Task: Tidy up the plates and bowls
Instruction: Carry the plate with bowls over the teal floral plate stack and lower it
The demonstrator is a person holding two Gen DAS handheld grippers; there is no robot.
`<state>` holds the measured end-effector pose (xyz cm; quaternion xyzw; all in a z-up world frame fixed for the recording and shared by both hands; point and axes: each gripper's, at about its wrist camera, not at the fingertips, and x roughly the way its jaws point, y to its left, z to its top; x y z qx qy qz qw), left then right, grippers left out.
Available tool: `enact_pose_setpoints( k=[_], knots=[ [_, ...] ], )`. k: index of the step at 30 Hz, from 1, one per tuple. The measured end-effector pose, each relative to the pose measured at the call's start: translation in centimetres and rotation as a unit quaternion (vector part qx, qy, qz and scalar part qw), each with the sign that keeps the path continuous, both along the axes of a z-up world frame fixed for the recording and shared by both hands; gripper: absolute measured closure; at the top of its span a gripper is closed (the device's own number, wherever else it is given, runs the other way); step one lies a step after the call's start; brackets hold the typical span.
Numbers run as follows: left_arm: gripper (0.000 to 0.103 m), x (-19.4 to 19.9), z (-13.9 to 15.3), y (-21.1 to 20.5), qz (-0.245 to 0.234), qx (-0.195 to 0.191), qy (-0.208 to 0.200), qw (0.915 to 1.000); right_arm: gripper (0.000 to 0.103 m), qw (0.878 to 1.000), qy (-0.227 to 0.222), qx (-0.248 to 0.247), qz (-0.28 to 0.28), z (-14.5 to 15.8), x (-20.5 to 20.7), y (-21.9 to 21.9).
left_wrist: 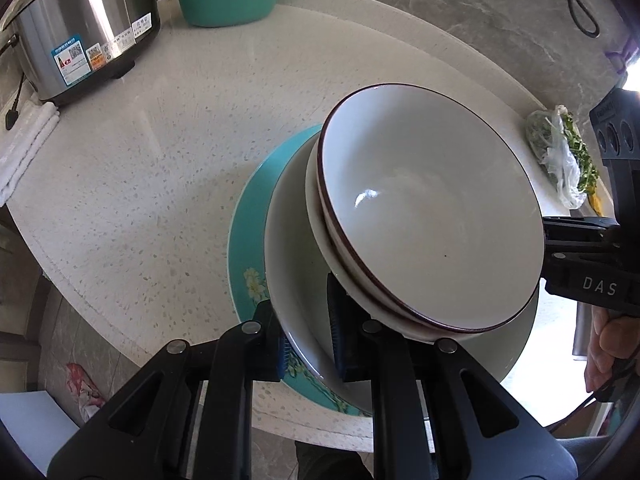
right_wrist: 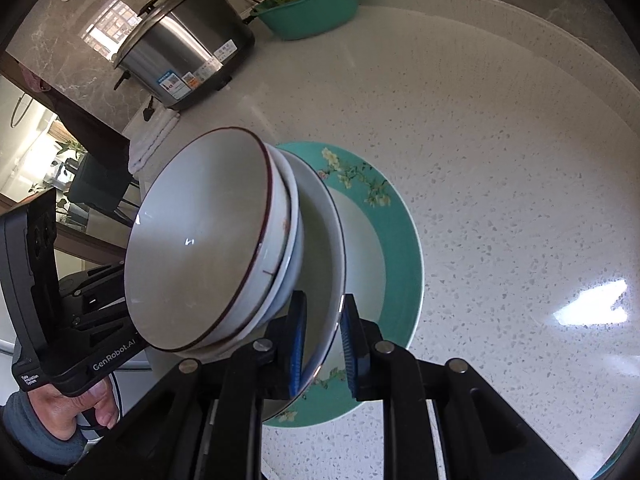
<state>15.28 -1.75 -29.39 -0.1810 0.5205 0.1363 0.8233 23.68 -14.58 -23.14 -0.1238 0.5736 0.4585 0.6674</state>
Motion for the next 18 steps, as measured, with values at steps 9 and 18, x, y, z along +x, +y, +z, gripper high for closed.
enact_pose_setpoints(
  k=[9,18],
  knots=[
    [0.09,0.7,-0.9,1.0,-0.001,0.002,-0.002,1.0,0.084,1.0,-0.004,-0.003,-0.002,-0.9,0.0,0.4],
    [0.088,0.0,-0.7,0.3,0.009,0.005,-0.02,0.9997,0.081,1.0,-0.017,0.001,-0.002,-0.9,-0.4,0.4]
  ],
)
